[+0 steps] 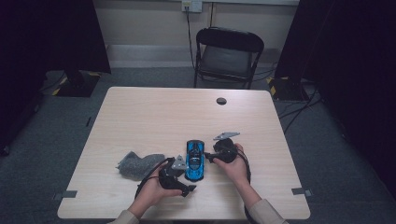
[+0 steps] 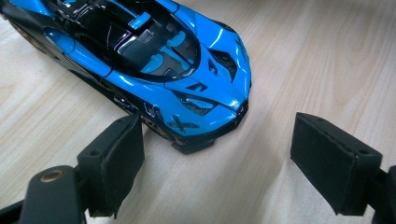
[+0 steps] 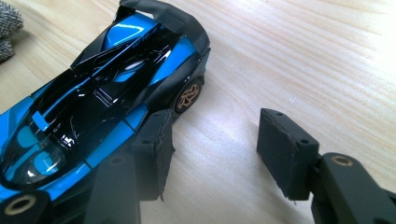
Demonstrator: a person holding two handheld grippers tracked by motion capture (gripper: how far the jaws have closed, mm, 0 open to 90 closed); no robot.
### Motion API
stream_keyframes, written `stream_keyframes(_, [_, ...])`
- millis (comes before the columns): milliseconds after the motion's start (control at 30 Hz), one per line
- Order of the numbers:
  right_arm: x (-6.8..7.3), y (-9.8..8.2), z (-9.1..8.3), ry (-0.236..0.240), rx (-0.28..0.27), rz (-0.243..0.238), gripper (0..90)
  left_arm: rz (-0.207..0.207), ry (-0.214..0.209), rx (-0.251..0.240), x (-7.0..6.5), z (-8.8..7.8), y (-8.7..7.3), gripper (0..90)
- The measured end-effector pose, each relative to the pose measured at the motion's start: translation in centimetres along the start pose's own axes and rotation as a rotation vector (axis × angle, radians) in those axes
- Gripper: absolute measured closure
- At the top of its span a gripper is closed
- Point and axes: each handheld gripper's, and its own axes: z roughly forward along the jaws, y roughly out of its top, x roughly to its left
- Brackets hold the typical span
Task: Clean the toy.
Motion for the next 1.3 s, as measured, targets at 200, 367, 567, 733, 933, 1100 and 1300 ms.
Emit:
stream_keyframes(200, [-0.1,0.0,0.0,-0.01,-0.002,0.004,42.5,0.021,0.0,0.005,-0.2,0.2,0.1,17.2])
stream_keyframes(367, [-0.1,-0.2,-0.1,-0.006,-0.004,0.005,37.8,0.011,-0.01,-0.012,0.3,-0.3,-0.2,23.3])
stream_keyframes(567, [0.2,-0.9,-1.0,0.025,-0.006,-0.014,34.7,0.022,0.062,-0.047,1.7,-3.8,0.0,20.4])
stream_keyframes(733, [0.4,-1.3,-1.8,0.031,-0.012,-0.016,32.6,0.004,0.126,-0.084,3.5,-7.4,-0.5,17.6])
stream_keyframes(933, [0.5,-2.0,-2.5,0.037,-0.012,-0.011,32.2,-0.025,0.181,-0.027,5.6,-9.4,-3.4,17.5])
stream_keyframes(1100, [0.7,-2.4,-2.7,0.044,-0.009,-0.01,32.1,-0.018,0.23,0.0,7.3,-10.0,-5.8,18.5])
stream_keyframes(1300, [0.8,-2.6,-2.5,0.052,-0.005,-0.005,31.9,0.022,0.23,0.043,8.5,-9.4,-6.9,25.6])
